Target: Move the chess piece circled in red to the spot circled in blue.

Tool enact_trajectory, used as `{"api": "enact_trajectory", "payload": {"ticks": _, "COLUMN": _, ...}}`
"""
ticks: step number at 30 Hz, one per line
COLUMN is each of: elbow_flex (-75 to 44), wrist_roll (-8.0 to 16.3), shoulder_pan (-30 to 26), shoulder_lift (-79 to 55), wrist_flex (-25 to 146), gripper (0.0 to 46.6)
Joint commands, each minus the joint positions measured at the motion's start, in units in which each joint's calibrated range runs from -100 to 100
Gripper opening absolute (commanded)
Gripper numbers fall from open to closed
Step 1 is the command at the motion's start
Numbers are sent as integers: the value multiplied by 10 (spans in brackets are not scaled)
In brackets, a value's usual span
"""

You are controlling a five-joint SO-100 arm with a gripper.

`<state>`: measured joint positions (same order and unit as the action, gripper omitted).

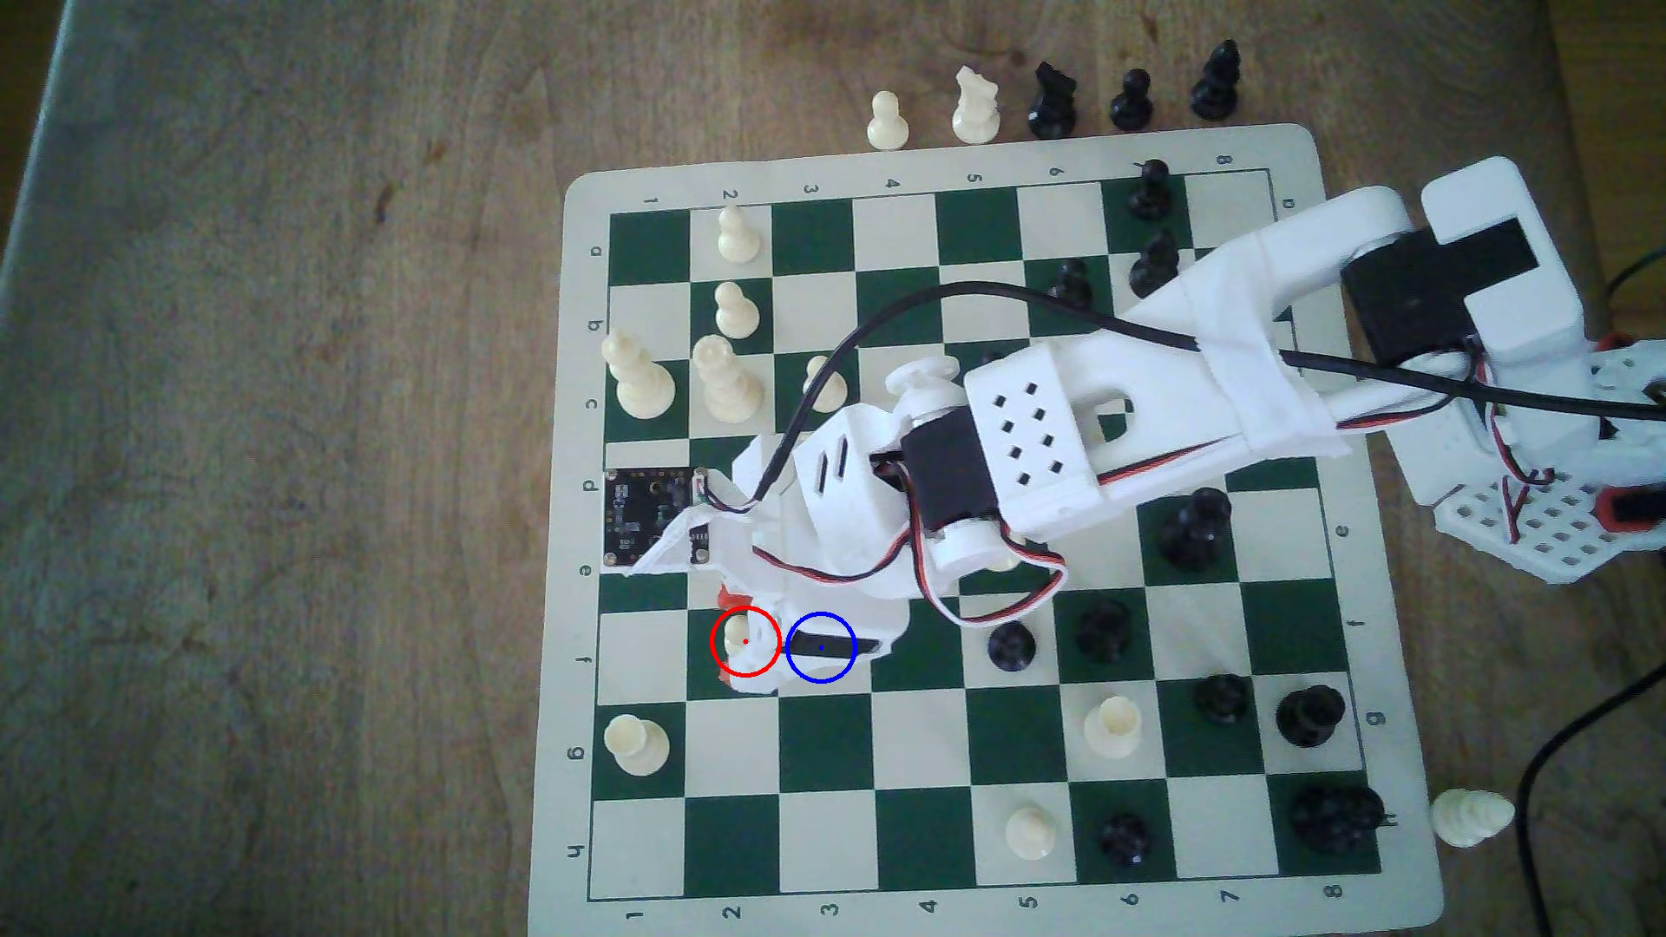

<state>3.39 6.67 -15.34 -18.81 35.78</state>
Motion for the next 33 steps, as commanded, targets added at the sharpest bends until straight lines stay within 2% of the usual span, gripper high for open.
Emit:
{"api": "enact_trajectory", "payload": {"ticks": 1, "elbow_flex": -55, "wrist_roll": 1, "shoulder_pan": -4, "shoulder_lift": 15, "wrist_flex": 3, "gripper": 124}}
{"api": "enact_trajectory", "payload": {"ticks": 18, "elbow_flex": -89, "wrist_roll": 2, "shoulder_pan": -9, "shoulder_lift": -13, "wrist_flex": 9, "gripper": 107}}
{"api": "enact_trajectory", "payload": {"ticks": 23, "elbow_flex": -92, "wrist_roll": 0, "shoulder_pan": -10, "shoulder_lift": -11, "wrist_flex": 19, "gripper": 50}}
{"api": "enact_trajectory", "payload": {"ticks": 29, "elbow_flex": -100, "wrist_roll": 0, "shoulder_pan": -13, "shoulder_lift": -7, "wrist_flex": 37, "gripper": 41}}
{"api": "enact_trajectory", "payload": {"ticks": 30, "elbow_flex": -101, "wrist_roll": -1, "shoulder_pan": -13, "shoulder_lift": -7, "wrist_flex": 39, "gripper": 4}}
{"api": "enact_trajectory", "payload": {"ticks": 33, "elbow_flex": -116, "wrist_roll": -3, "shoulder_pan": -13, "shoulder_lift": -13, "wrist_flex": 57, "gripper": 4}}
